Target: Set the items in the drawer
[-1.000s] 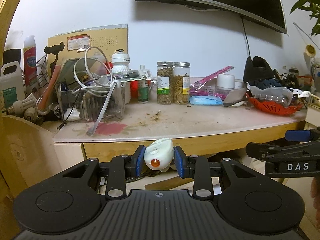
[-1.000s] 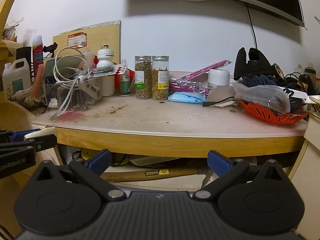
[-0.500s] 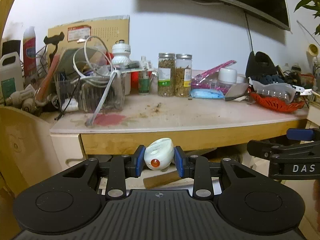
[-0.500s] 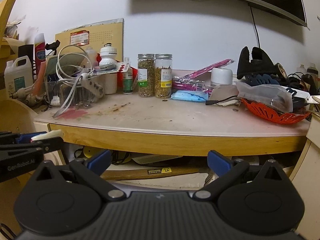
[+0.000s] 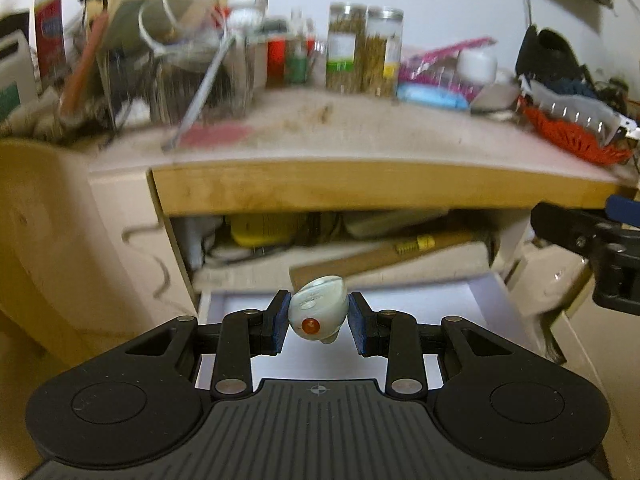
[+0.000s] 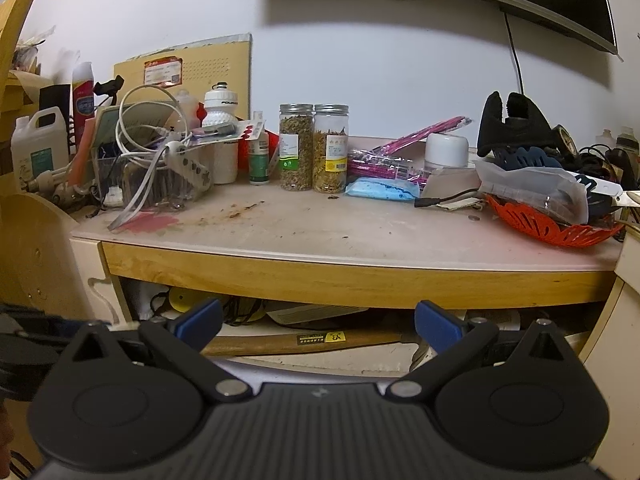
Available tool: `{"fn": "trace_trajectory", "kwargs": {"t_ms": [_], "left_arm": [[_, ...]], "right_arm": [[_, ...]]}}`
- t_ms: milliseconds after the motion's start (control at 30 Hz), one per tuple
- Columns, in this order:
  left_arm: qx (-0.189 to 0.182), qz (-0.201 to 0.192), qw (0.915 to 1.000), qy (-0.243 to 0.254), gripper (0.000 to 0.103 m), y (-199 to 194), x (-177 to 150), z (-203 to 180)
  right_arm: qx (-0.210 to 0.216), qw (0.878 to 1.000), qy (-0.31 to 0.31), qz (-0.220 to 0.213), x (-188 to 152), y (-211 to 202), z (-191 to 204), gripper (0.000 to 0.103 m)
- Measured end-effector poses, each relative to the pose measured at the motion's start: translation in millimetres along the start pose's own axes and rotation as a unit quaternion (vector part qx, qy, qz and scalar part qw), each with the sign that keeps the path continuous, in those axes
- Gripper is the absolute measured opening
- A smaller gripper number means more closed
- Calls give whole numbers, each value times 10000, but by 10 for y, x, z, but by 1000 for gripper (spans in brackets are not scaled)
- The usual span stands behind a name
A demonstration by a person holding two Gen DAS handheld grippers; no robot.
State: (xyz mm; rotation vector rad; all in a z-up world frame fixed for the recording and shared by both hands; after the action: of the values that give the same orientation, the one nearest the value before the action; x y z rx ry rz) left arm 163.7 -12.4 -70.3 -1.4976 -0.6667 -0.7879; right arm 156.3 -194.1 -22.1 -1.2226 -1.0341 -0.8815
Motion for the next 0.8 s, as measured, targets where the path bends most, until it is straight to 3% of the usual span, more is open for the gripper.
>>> {"fn": "trace_trajectory", "kwargs": {"t_ms": [200, 367, 567, 800], "left_arm": [[-64, 528, 9986, -11, 30, 117, -145, -12], [-92, 642, 9979, -20, 30, 152, -200, -17], [-88, 745, 9972, -25, 30, 178, -216, -33], [-80, 876, 9961, -15, 30, 215, -252, -48]], "right_arm": [[27, 9999, -36, 134, -47, 29, 21, 103], [48, 9996, -58, 282, -90, 60, 35, 103], [94, 9929, 68, 1180, -391, 214, 31, 103], [146, 9747, 215, 2221, -734, 363, 29, 103]]}}
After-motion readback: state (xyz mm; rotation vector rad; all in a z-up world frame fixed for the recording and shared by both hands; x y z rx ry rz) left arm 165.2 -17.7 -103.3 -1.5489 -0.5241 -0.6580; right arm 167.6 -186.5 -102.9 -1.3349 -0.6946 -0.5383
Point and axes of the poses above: each gripper's, at about its wrist camera, not at the fingertips, and y roughly the way its jaws point, z to its left, x to its top, the point moved 8 cm from there along y, roughly the way its jaws point, and after that the axes turned 4 degrees about -z, right-handed, at the moved point
